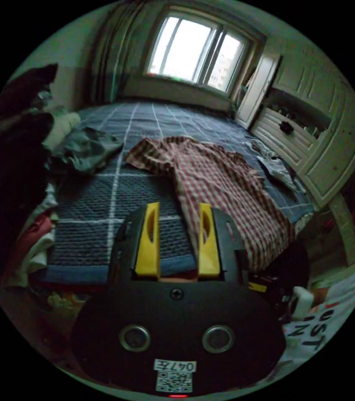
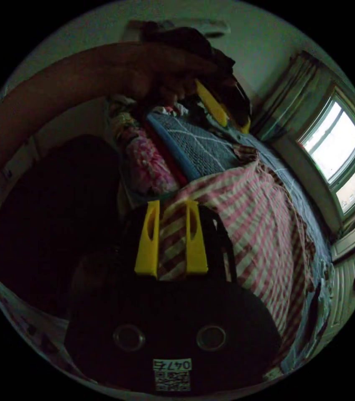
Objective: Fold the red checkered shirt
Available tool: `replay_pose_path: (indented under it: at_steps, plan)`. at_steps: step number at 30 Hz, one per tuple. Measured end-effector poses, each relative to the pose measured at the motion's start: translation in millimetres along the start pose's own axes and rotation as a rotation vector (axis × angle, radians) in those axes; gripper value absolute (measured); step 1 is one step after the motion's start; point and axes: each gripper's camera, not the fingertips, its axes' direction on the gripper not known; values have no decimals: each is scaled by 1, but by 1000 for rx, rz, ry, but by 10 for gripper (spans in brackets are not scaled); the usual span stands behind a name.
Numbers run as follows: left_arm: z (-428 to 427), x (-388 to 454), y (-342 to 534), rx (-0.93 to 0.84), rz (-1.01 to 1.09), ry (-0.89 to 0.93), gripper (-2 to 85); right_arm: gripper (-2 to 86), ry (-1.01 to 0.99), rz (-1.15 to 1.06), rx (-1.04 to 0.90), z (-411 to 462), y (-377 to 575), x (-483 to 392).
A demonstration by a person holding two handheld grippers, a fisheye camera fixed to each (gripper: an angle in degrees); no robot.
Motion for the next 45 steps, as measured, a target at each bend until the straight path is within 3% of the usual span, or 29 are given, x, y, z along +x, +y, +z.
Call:
replay_pose_path:
  at_steps: [4, 11, 15, 17, 20, 26, 31, 38, 45]
  plan:
    - [48, -26, -66, -66, -219, 272, 128, 1, 36, 5, 50, -4, 1, 2]
    - [127, -44, -153, -142, -540, 325, 108, -2, -66, 81, 132, -7, 1, 26]
    - [159, -50, -182, -106, -786, 239, 83, -2, -115, 124, 165, -8, 1, 38]
    - [168, -45, -193, -72, -830, 277, 8, -2, -128, 155, 186, -9, 3, 47]
    - [171, -24, -218, 41, -826, 348, -6, -3, -153, 223, 216, -13, 8, 68]
    - [175, 80, -313, 62, -472, 237, -9, -4, -161, 433, 260, -27, 32, 126]
    - [230, 207, -381, -114, -108, 115, -3, -3, -159, 594, 244, -35, 68, 167]
    - [320, 314, -407, -356, 157, -107, 45, -3, -188, 659, 82, -14, 100, 208]
    - [355, 397, -440, -581, 598, -535, 53, -2, -254, 695, -7, 18, 109, 241]
